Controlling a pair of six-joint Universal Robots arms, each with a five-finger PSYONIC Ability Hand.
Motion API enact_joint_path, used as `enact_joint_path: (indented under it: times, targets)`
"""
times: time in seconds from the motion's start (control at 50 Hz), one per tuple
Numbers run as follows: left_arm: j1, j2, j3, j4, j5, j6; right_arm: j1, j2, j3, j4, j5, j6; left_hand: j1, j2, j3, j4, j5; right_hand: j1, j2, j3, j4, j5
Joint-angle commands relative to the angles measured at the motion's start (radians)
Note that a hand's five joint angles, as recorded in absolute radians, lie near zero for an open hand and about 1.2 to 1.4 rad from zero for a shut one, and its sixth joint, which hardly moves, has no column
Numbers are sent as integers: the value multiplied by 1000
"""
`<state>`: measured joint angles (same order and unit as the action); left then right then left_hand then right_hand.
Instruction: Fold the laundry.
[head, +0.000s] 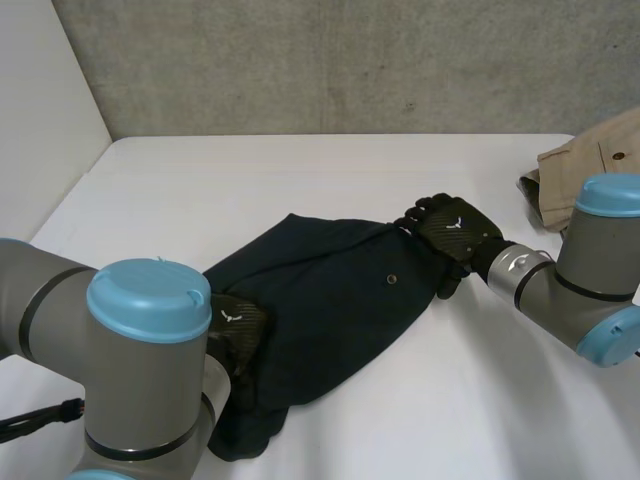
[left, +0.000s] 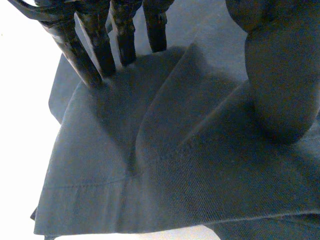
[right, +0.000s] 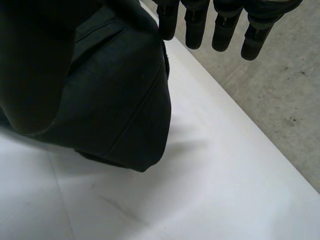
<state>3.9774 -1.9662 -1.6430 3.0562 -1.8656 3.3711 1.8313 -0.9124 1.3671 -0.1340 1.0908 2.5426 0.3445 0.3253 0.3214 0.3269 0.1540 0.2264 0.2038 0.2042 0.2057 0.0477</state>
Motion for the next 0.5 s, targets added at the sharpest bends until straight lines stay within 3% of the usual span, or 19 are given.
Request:
enact_joint_path:
  times: [0.02, 0.16, 0.22, 0.28, 0.38, 0.5]
  targets:
    - [12, -22, -5, 50, -9, 20, -17, 53, -16, -10, -58, -106, 373, 392, 396, 390, 389, -40, -18, -18, -20, -36]
    - [26, -43, 2, 116, -7, 63, 17, 124, -60, -48, -57, -93, 746, 765, 769, 764, 762, 112, 135, 135, 133, 117]
    - [49, -40, 14, 134, -7, 88, 37, 155, -79, -78, -48, -81, 972, 991, 995, 990, 988, 314, 337, 337, 335, 319]
    - [74, -22, 29, 134, 0, 97, 43, 147, -82, -104, -17, -62, 1052, 1071, 1075, 1069, 1068, 1141, 1163, 1163, 1161, 1145]
    - [131, 82, 84, 84, 55, 106, 34, 28, -43, -128, 28, 129, 1052, 1071, 1075, 1069, 1068, 1170, 1192, 1192, 1191, 1174]
    - [212, 274, 248, 12, 144, 100, 3, -256, -40, -95, 40, 364, 1052, 1071, 1075, 1069, 1068, 1170, 1192, 1192, 1191, 1174]
